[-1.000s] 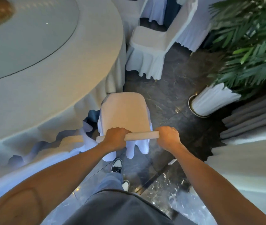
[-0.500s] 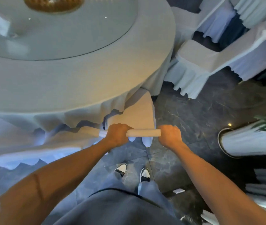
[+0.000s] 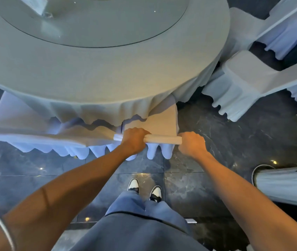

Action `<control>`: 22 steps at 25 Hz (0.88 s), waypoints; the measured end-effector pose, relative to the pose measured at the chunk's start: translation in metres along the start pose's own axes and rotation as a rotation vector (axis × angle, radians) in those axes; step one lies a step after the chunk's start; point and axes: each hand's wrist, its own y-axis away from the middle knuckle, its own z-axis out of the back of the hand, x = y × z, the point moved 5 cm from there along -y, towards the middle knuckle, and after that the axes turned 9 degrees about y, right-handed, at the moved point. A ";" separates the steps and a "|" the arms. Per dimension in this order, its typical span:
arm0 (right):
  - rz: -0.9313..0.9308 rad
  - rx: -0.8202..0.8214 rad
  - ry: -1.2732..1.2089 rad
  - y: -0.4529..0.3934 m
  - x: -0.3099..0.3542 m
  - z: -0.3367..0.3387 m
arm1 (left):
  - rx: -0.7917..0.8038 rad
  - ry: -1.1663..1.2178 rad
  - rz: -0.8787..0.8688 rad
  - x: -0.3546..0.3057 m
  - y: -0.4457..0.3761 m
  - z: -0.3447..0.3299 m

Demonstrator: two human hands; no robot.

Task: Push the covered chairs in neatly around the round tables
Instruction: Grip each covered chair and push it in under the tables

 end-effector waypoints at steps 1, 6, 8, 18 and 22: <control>-0.006 0.004 0.002 0.000 -0.003 0.000 | -0.008 0.008 -0.008 -0.002 -0.001 -0.002; -0.018 0.020 0.018 -0.001 -0.007 0.000 | -0.024 0.012 -0.045 -0.001 -0.004 -0.007; -0.027 0.020 0.027 0.000 -0.007 -0.001 | -0.029 -0.005 -0.070 -0.002 -0.006 -0.007; 0.008 -0.035 -0.067 -0.005 0.006 -0.017 | -0.003 -0.011 -0.074 0.018 0.001 -0.005; 0.007 -0.019 -0.107 -0.007 0.004 -0.021 | 0.049 -0.035 -0.060 0.036 0.000 -0.004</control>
